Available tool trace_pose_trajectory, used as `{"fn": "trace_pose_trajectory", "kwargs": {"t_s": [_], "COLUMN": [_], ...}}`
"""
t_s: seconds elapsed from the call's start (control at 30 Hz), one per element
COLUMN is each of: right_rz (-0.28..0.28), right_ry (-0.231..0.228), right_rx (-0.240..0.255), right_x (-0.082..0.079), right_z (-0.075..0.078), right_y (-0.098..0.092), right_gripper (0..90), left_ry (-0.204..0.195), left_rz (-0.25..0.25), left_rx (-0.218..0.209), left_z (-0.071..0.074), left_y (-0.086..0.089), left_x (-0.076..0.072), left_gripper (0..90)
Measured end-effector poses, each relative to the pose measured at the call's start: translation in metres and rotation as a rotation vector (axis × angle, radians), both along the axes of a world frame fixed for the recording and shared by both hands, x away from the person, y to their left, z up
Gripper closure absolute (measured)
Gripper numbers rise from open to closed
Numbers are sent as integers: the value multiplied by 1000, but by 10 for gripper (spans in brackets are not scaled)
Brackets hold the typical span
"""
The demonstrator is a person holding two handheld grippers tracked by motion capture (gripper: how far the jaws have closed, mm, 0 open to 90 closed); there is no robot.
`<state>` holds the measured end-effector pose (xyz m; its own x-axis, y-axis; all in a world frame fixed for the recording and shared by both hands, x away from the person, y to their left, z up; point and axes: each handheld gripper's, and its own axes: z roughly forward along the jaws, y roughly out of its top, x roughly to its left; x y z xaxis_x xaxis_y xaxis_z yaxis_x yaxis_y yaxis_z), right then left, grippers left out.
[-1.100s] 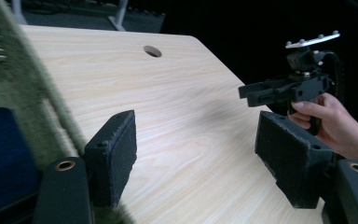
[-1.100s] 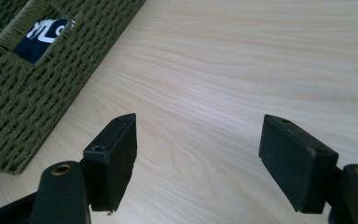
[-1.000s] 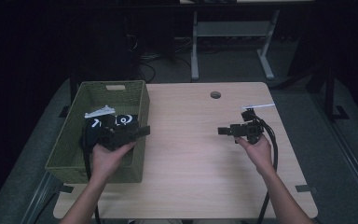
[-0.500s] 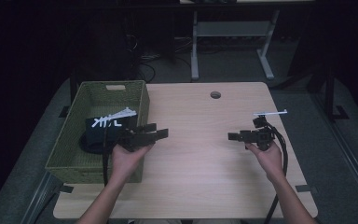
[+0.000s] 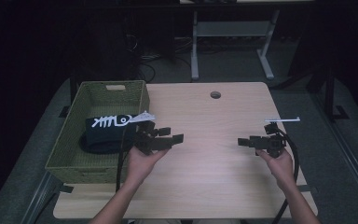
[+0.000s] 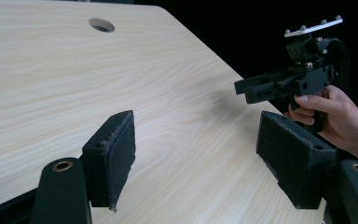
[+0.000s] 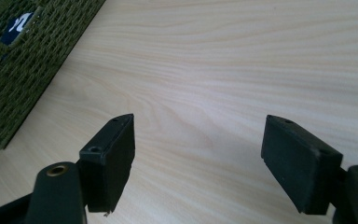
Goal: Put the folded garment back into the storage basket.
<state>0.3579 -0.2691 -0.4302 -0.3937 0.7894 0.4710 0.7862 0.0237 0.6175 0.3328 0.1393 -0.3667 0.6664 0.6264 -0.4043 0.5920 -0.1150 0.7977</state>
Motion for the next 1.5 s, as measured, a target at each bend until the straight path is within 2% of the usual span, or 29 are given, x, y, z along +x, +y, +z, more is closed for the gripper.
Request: {"fn": "trace_pose_trajectory", "kwargs": {"t_s": [0.17, 0.53, 0.7, 1.13, 1.27, 1.5], "right_rz": [-11, -37, -49, -49, -50, -50], "right_ry": [1, 6, 9, -1, -1, -8], "right_rx": [-1, 12, 15, 8, -3, 9], "right_x": [-7, -19, -26, -43, -47, -55], "right_z": [-4, -14, -18, -23, -25, -24], "right_y": [-10, -31, -38, -52, -55, -59], "right_gripper": [254, 252, 252, 248, 246, 241], "left_ry": [16, 22, 22, 45, 47, 49], "left_rz": [-12, -48, -53, -76, -84, -85], "left_rx": [-7, 15, 21, 31, 34, 42], "left_z": [-6, -23, -32, -55, -60, -66], "left_y": [-11, -45, -54, -75, -79, -82], "left_x": [1, 2, 1, -3, -5, -7], "left_gripper": [278, 278, 278, 277, 277, 271]}}
